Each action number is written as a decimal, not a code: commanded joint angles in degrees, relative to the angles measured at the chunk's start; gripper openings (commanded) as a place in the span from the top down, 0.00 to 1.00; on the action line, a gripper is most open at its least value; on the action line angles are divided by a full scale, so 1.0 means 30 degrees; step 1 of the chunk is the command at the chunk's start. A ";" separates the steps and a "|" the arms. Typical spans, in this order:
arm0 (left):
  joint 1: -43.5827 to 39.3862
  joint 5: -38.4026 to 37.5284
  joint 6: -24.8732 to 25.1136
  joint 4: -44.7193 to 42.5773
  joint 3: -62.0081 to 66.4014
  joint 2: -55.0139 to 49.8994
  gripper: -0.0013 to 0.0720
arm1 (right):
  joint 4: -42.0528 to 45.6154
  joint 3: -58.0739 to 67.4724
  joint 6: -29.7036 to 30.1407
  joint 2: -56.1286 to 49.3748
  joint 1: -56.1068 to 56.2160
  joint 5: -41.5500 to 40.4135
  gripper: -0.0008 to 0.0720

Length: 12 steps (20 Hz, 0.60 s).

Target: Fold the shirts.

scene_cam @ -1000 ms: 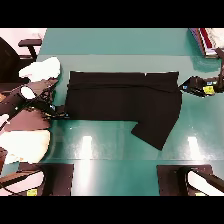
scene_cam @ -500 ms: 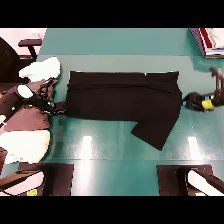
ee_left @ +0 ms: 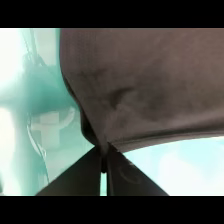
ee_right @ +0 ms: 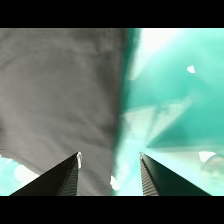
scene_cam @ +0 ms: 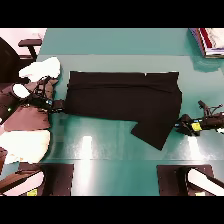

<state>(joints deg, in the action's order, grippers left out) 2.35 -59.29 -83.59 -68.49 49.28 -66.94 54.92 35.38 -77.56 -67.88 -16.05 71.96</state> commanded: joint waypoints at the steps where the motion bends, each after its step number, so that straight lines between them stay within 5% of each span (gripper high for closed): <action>1: 0.0007 0.0044 0.0015 -0.0007 0.0022 0.0029 0.95 | -0.0452 0.0262 0.0372 -0.1056 0.1552 -0.1326 0.49; 5: 0.0007 -0.1304 0.0554 -0.0619 0.0029 0.0036 0.95 | 0.0998 0.1326 0.0364 -0.1916 0.3373 -0.0729 0.96; 12: 0.0000 -0.4590 -0.0189 -0.3446 -0.2266 0.4619 0.95 | 0.5814 0.1209 -0.0372 0.4379 0.3818 0.4313 0.96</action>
<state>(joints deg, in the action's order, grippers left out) 2.35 -68.01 -82.81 -76.12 45.76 -59.09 67.18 39.72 -77.84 -62.54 -4.84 77.67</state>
